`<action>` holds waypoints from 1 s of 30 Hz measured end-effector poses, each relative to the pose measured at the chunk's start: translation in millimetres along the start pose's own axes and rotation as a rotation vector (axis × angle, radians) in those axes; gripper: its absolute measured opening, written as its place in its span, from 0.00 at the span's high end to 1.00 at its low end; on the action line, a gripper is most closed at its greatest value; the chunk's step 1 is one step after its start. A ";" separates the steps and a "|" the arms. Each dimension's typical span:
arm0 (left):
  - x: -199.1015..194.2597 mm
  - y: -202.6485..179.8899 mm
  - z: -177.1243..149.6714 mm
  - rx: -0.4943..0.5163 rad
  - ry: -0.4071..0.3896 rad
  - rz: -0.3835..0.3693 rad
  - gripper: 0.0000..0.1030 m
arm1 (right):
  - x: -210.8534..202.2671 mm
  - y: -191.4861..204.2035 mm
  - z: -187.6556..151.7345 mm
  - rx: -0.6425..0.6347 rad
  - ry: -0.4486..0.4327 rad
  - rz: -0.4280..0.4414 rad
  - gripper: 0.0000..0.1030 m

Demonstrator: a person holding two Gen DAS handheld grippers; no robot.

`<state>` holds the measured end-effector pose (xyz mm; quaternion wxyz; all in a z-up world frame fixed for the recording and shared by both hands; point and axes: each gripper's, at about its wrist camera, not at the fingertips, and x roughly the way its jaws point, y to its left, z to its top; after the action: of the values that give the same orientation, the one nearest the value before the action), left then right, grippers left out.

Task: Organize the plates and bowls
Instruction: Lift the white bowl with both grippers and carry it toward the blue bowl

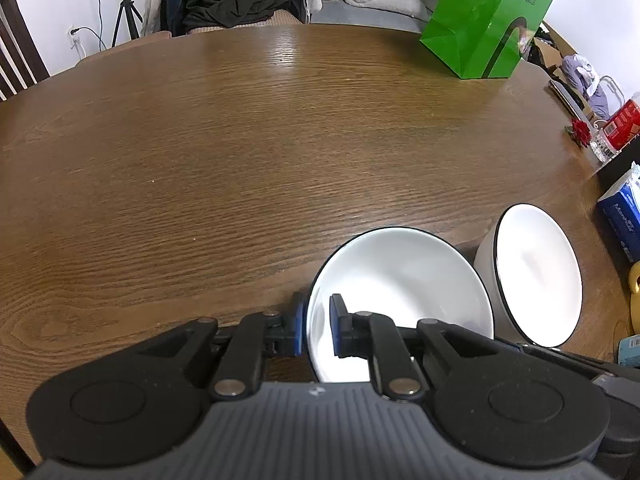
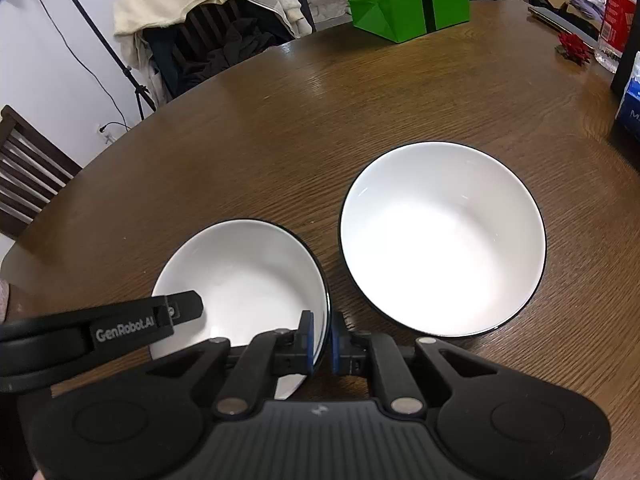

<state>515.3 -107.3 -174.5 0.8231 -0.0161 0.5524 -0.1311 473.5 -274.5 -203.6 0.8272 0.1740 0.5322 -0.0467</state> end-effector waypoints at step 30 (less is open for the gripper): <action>-43.6 2.4 -23.8 -0.004 -0.043 -0.009 0.87 | -17.9 0.5 -10.0 -0.021 -0.016 0.023 0.93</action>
<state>478.5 -92.0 -144.8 0.8341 -0.0227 0.5348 -0.1333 457.3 -272.5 -191.2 0.8337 0.1708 0.5242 -0.0329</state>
